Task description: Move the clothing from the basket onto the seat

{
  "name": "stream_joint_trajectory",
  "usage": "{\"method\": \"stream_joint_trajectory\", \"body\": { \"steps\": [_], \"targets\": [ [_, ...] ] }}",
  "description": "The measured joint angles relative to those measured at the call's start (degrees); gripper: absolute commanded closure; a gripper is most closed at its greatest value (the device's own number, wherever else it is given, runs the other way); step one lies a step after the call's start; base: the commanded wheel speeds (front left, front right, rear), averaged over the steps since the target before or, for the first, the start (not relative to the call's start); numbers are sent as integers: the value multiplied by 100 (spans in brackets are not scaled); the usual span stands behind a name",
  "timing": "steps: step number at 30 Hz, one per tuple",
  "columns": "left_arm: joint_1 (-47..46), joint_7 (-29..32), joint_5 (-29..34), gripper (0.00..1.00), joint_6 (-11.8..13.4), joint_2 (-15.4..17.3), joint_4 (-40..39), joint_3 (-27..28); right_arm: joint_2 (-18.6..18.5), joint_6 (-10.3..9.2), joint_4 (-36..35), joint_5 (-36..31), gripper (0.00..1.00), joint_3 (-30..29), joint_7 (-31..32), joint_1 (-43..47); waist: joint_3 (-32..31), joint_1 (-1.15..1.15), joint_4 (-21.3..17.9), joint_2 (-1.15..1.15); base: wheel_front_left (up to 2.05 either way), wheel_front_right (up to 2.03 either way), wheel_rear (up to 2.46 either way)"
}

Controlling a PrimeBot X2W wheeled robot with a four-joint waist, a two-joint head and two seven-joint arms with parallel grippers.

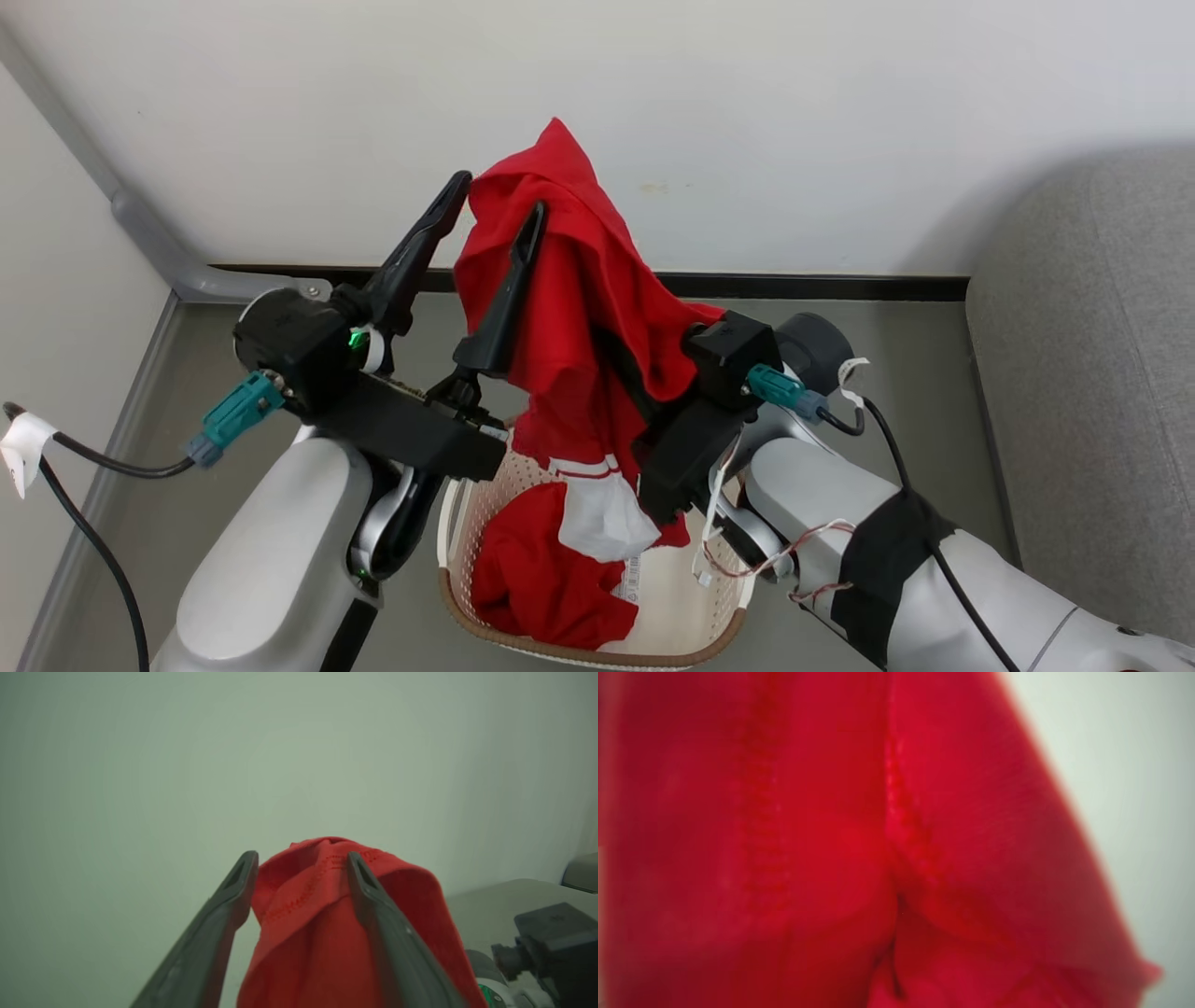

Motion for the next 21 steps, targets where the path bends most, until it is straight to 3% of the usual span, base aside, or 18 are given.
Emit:
{"method": "stream_joint_trajectory", "body": {
  "steps": [10,21],
  "targets": [
    [328,0,5,0,27,93,705,341,1,-29,171,301,100,93,-3,-3,-139,0,-156,0,0,0,0],
    [866,0,41,0,269,385,1292,889,1,-75,152,461,100,67,-4,-2,-217,-1,-254,0,0,0,0]
  ]
}}
